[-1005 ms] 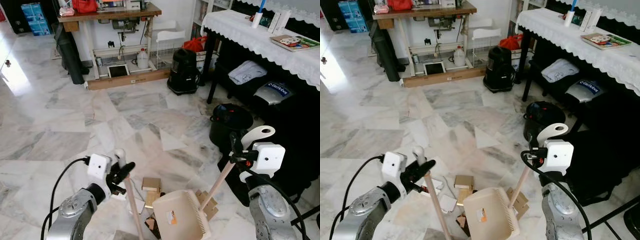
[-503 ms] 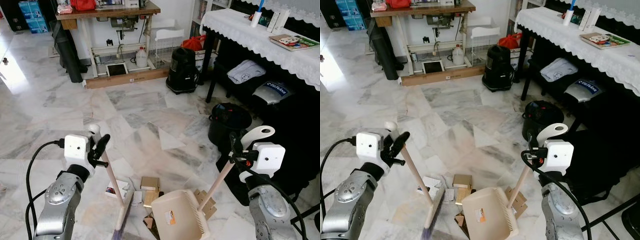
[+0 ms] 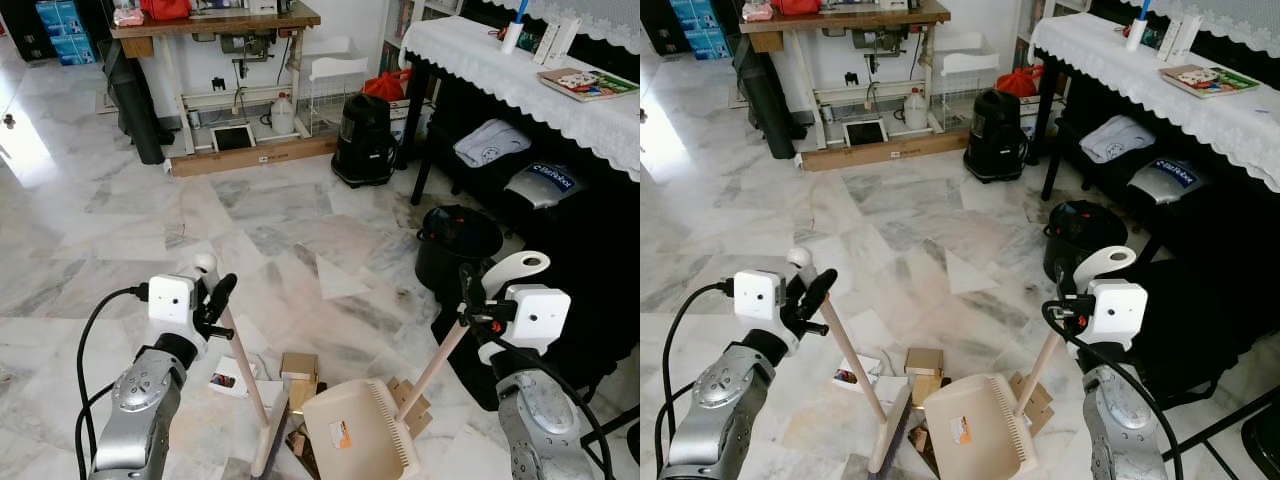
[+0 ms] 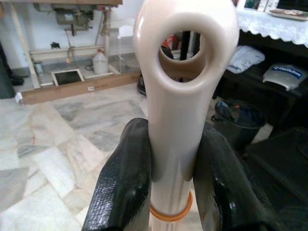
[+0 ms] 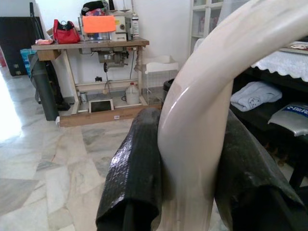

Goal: Sweep floor

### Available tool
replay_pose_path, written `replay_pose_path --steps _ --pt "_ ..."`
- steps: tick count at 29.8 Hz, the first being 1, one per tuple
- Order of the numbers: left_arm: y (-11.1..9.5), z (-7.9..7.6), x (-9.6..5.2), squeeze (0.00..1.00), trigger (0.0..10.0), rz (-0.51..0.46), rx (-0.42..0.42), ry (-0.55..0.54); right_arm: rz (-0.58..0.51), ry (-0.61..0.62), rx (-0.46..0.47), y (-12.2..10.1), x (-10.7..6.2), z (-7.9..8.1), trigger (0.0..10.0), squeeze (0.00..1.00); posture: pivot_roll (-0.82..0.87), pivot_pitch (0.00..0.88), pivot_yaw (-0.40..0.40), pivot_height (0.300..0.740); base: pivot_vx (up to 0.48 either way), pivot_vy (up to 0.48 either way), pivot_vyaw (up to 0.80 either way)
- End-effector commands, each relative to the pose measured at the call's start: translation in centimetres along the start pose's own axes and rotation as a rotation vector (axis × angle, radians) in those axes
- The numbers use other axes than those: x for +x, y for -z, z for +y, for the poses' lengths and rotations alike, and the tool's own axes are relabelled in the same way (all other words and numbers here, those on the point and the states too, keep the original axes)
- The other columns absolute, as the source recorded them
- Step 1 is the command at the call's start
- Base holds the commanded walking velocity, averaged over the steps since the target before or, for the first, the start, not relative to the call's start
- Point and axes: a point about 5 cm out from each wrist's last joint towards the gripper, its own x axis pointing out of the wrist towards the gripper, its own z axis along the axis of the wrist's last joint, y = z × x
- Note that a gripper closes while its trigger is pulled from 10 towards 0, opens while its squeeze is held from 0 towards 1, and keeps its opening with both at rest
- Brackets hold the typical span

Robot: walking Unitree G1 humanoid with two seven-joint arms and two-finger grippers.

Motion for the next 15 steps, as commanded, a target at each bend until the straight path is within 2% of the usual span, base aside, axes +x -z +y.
replay_pose_path --steps 1,12,15 --pt "-0.2 -0.6 0.4 0.0 10.0 -0.01 0.005 0.042 -0.033 -0.002 0.004 -0.8 0.3 0.1 10.0 0.0 -0.03 0.0 -0.033 0.74 0.0 0.0 0.0" --pt "0.9 -1.1 0.1 0.0 10.0 0.027 0.001 0.053 -0.029 0.0 0.001 -0.7 0.2 0.0 10.0 0.0 -0.03 0.0 -0.034 0.74 0.0 0.0 0.0" --pt "0.9 -0.8 0.1 0.0 10.0 0.015 0.018 0.008 -0.029 0.001 0.002 -0.7 0.2 -0.1 10.0 0.0 -0.03 0.0 -0.033 0.74 0.0 0.0 0.0"
